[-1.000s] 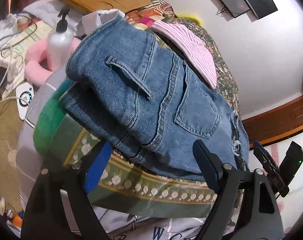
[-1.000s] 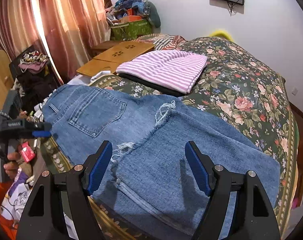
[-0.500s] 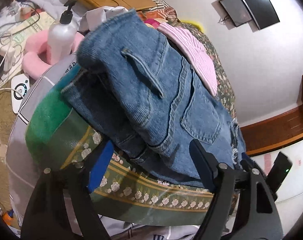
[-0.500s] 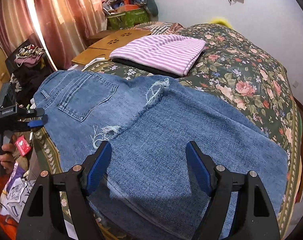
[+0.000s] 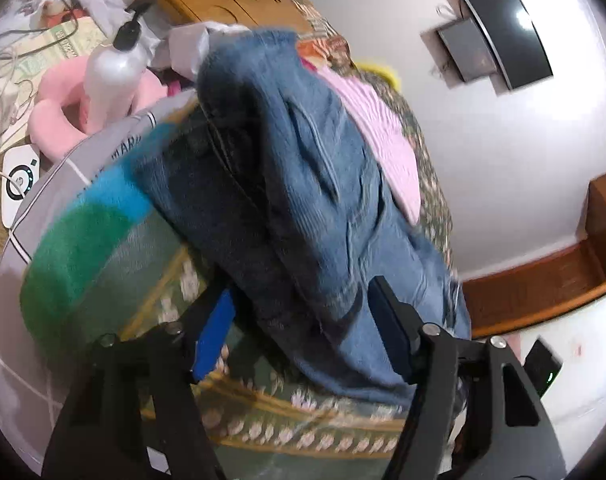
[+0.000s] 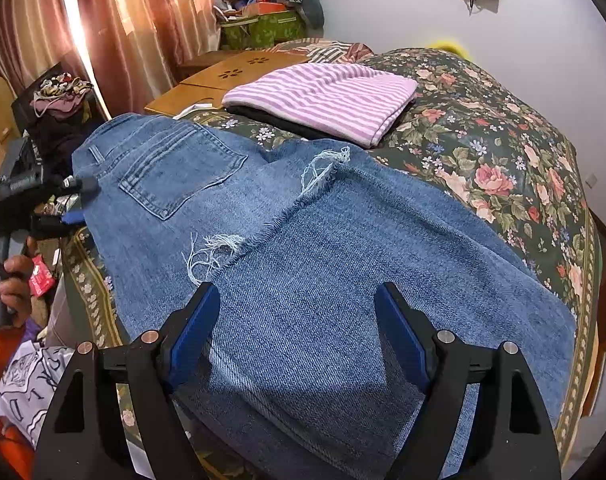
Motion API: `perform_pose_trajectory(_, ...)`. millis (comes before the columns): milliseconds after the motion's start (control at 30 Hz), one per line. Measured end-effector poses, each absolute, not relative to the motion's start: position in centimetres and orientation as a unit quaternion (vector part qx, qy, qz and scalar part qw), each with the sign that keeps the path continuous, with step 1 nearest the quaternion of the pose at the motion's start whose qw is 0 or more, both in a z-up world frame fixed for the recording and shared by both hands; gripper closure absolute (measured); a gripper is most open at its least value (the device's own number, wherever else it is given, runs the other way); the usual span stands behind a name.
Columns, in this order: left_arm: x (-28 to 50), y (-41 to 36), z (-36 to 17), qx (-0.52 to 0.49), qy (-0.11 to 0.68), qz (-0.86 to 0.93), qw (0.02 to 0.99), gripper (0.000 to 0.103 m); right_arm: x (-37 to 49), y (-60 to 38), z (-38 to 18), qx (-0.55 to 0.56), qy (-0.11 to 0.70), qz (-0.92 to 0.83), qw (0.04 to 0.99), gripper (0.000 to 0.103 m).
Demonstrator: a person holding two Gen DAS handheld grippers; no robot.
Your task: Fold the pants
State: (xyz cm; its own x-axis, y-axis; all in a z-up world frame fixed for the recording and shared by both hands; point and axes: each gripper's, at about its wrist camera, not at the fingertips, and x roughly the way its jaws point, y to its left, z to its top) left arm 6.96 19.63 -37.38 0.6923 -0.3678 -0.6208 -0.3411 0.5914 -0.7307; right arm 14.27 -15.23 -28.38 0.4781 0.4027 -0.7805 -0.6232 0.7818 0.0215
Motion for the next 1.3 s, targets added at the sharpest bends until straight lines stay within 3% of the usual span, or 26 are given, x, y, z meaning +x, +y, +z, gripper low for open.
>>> perform_pose_trajectory(133,6.9,18.4,-38.6,-0.471,0.404,-0.035,0.783,0.037,14.3,-15.3,-28.5,-0.129,0.410,0.307,0.849,0.024)
perform_pose_trajectory(367,8.1,19.4,-36.7,-0.499,0.352,-0.018,0.792,0.037,14.2,-15.4,-28.6,-0.132,0.408,0.313,0.847,0.023)
perform_pose_trajectory(467,9.0,18.6,-35.0,-0.451,0.352,-0.015,0.820,0.037,14.3,-15.5,-28.6,-0.131,0.409,0.315,0.846,0.023)
perform_pose_trajectory(633,11.6,18.2,-37.9,-0.437,0.396,0.023,0.807,0.041,14.2,-15.5,-28.6,-0.133,0.408,0.317,0.846,0.023)
perform_pose_trajectory(867,14.0,15.8,-35.9,-0.335,0.385,0.080,0.856,0.041,14.2,-15.4,-28.6,-0.137,0.408,0.318,0.845,0.023)
perform_pose_trajectory(1133,16.1,12.3,-33.3,-0.177,0.405,0.095,0.892,0.069,14.4,-15.6,-28.4,-0.127,0.411,0.319,0.845,0.023)
perform_pose_trajectory(1300,16.6,11.7,-30.4,-0.127,0.396,0.077,0.906,0.078,14.5,-16.5,-27.6,-0.113,0.418,0.316,0.844,0.023)
